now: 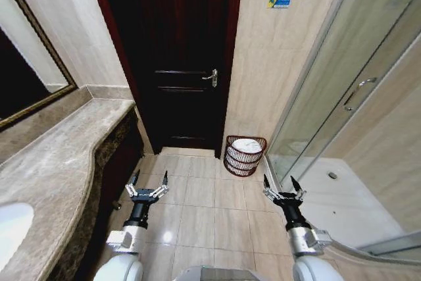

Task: Discard the used towel into the hamper.

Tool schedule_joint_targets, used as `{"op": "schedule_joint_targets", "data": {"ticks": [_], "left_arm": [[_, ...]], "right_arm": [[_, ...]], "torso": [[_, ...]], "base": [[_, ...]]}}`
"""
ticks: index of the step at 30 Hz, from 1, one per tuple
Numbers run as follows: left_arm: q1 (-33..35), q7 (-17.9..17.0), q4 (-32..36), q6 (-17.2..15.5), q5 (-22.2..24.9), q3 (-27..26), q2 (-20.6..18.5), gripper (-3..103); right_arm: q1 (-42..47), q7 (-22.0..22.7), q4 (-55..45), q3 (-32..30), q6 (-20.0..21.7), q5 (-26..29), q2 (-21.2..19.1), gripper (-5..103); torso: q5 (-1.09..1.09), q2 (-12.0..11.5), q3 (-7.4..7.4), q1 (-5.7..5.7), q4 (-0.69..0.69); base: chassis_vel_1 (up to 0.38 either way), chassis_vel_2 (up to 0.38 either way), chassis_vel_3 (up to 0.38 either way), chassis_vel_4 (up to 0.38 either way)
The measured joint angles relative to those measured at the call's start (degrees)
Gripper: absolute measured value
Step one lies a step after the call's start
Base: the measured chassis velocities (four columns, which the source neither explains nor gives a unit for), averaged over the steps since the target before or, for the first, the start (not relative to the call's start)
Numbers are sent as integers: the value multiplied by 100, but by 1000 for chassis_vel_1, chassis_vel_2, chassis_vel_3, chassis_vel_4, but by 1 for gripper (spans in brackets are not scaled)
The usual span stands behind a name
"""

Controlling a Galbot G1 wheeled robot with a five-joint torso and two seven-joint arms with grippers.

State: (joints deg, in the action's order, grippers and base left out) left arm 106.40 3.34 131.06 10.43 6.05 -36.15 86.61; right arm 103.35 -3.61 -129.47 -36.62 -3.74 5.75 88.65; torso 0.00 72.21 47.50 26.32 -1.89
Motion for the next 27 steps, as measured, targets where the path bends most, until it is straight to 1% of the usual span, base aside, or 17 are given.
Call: {"op": "schedule_joint_targets", "data": {"ticks": [4,10,27], "left_arm": [[36,25,37,-28,115,20,-88,100],[10,33,22,-35,126,-4,-123,100],[-42,66,-23,-43,118,7,-78,100]], "right_arm": [[59,0,-17,19,-38,-42,8,100],[77,1,-22,25,-69,-62,24,100],[51,8,51,31,-109,-82,16,100]], "torso": [[0,0,0,0,0],[0,0,0,0,0],[0,0,0,0,0]], "base": [[35,-36,-52,33],[28,-12,-16,16],[24,-35,-28,27]]}}
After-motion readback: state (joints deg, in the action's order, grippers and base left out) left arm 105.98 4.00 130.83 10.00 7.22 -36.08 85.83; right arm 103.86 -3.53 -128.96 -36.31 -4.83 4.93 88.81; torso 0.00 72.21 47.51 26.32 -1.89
